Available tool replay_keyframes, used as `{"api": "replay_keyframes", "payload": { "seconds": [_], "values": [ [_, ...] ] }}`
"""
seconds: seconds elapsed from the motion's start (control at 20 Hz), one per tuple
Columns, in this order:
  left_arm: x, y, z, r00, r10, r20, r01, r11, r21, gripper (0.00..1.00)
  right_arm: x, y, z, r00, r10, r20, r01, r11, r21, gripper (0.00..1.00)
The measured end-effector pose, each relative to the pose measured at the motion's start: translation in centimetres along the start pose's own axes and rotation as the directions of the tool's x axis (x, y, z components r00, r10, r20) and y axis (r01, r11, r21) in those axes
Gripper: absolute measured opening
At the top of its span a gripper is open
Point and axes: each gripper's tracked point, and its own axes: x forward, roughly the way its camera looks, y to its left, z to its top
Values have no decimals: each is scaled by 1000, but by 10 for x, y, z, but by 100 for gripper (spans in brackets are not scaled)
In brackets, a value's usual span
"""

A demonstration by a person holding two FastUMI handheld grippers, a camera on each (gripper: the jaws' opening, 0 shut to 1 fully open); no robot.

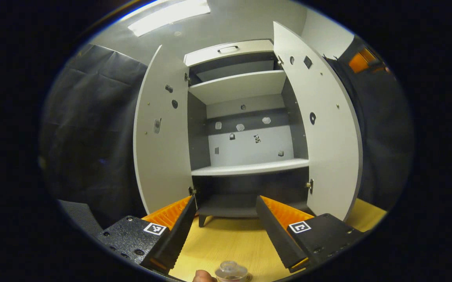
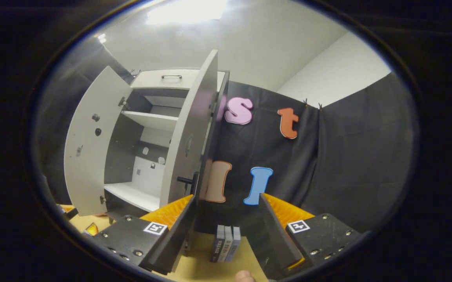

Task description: Grasp the bottle in the cabinet with the left hand and place it on the coaster, then close the right door with the right hand and the left door with the left hand.

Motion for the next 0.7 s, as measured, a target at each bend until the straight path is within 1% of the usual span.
{"api": "replay_keyframes", "payload": {
  "seconds": [0.1,0.15,0.2,0.25,0.3,0.35,0.4,0.45,0.55,0.6,0.65,0.7],
  "values": [
    [15,7,20,1000,-13,5,13,1000,-9,98,11,9,-2,1000,7,-9,-7,1000,30,96],
    [22,11,30,1000,-17,7,17,1000,-14,98,16,14,-4,1000,10,-14,-9,999,43,94],
    [30,17,37,1000,-21,5,21,1000,-16,98,19,19,-6,1000,13,-19,-12,998,56,94],
    [38,22,42,1000,-27,-5,27,999,-20,97,23,25,-8,1000,16,-25,-14,998,69,96],
    [44,28,45,999,-34,-19,34,999,-25,97,26,30,-11,999,19,-32,-17,997,79,96],
    [47,36,49,999,-38,-34,37,999,-31,97,29,34,-15,999,21,-40,-17,996,85,96],
    [51,47,55,999,-35,-41,33,999,-41,98,31,37,-18,998,22,-52,-17,996,88,94],
    [54,59,59,998,-28,-52,25,998,-51,98,31,37,-16,999,16,-46,-11,995,95,96],
    [53,92,71,998,11,-63,-16,997,-75,98,32,43,-18,998,24,-53,-17,993,121,95],
    [51,109,77,998,28,-62,-33,995,-90,98,32,49,-17,998,30,-56,-22,991,132,92],
    [49,125,81,997,46,-62,-51,994,-97,98,32,54,-17,998,36,-58,-28,990,135,95],
    [46,143,84,996,70,-63,-76,992,-98,100,32,62,-14,998,40,-55,-33,991,132,92]
  ]
}}
